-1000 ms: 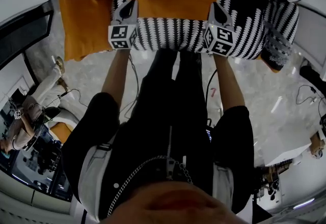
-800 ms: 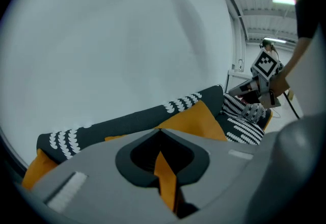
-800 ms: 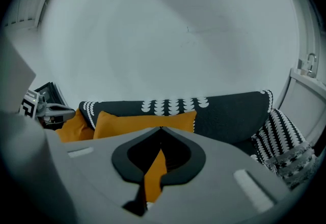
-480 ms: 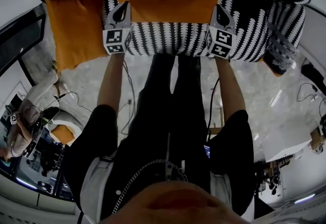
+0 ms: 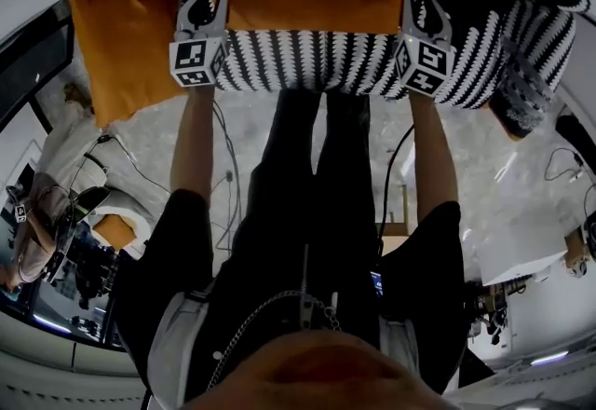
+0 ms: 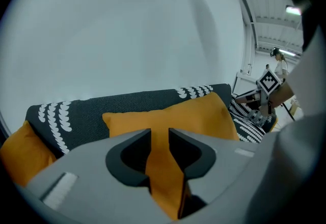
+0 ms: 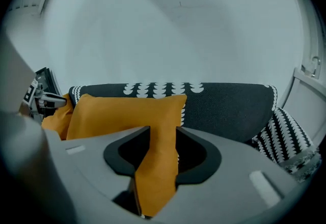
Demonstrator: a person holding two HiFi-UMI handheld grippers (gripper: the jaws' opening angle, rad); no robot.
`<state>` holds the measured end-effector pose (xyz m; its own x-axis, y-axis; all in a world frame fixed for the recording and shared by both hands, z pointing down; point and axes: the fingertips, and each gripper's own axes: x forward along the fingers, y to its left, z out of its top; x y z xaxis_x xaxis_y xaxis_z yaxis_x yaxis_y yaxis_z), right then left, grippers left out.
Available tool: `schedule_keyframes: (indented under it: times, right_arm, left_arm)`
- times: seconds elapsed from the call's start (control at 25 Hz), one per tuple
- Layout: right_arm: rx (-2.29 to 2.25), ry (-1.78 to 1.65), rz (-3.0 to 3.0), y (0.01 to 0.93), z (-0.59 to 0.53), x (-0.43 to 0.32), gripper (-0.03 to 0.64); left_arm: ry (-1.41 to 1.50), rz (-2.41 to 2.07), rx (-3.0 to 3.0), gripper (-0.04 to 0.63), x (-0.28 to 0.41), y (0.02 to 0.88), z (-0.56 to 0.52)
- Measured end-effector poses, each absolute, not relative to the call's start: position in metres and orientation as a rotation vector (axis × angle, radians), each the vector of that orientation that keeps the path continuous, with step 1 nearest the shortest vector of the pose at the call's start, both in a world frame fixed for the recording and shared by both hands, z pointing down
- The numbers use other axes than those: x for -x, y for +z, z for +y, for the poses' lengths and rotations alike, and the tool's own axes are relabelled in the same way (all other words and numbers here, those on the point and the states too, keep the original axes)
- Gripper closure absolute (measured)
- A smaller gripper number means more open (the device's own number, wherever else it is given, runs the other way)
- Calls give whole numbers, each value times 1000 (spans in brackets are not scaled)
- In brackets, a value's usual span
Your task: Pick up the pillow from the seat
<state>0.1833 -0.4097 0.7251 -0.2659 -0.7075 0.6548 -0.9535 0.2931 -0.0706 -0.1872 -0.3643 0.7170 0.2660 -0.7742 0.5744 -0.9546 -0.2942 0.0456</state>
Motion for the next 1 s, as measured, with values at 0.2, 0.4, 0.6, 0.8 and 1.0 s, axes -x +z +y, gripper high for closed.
schedule_keyframes:
  times: [0.2, 0.4, 0.6, 0.8, 1.0]
  right_arm:
    - [-1464, 663, -2084, 747, -417, -184, 387]
    - [-1337, 766, -2127, 772, -418, -173, 225]
    - [-1235, 837, -2142, 785, -419, -163, 145]
    - [-1083, 901, -2161, 805, -419, -148, 101]
    - [-983, 953, -2140, 823, -410, -143, 64]
  left_arm:
    - [730, -1485, -2206, 303, 179, 740, -369]
    - [646, -1490, -2131, 188, 191, 757, -369]
    - [601, -1492, -2049, 132, 211, 770, -367]
    - [583, -1440, -2007, 109, 221, 790, -362]
    - [644, -1299, -2002, 56, 216, 813, -347]
